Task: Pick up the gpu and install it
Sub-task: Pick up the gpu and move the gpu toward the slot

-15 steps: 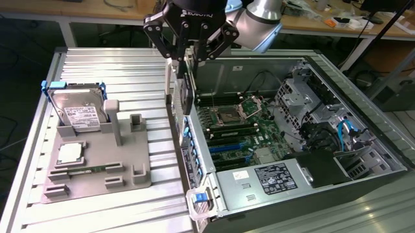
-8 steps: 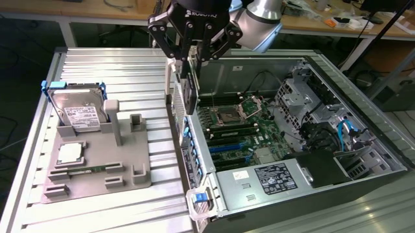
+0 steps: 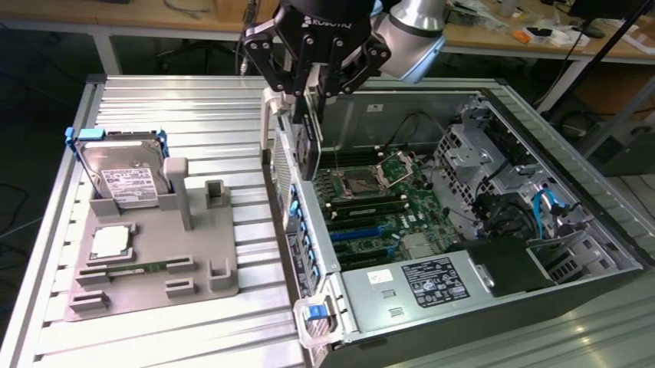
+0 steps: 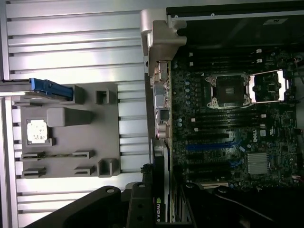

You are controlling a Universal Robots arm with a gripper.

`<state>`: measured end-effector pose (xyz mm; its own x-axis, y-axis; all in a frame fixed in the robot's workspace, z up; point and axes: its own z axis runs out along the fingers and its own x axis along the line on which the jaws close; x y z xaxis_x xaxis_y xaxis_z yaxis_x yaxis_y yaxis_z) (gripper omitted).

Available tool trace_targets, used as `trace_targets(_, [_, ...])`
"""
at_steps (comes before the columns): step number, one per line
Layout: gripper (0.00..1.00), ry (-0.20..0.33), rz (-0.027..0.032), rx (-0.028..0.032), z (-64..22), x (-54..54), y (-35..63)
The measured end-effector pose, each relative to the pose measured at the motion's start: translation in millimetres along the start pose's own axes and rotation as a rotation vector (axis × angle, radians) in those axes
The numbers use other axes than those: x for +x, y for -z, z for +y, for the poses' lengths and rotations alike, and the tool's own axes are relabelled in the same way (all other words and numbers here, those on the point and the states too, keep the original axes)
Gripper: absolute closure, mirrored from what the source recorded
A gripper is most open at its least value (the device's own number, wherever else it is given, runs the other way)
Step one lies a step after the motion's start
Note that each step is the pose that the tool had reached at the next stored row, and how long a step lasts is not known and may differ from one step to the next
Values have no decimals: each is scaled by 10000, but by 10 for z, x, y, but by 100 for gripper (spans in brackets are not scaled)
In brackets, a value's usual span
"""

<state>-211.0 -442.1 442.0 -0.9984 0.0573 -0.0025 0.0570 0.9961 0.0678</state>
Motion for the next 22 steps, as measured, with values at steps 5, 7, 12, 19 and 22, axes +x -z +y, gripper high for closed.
trace_targets(5, [73, 0, 0, -1, 2, -32, 0])
trace_targets(7, [73, 0, 0, 0, 3, -46, 0])
trace_targets(12, [73, 0, 0, -1, 4, -74, -1])
trace_targets(19, [73, 0, 0, -1, 6, -104, -1])
trace_targets(22, [73, 0, 1, 0, 7, -114, 0])
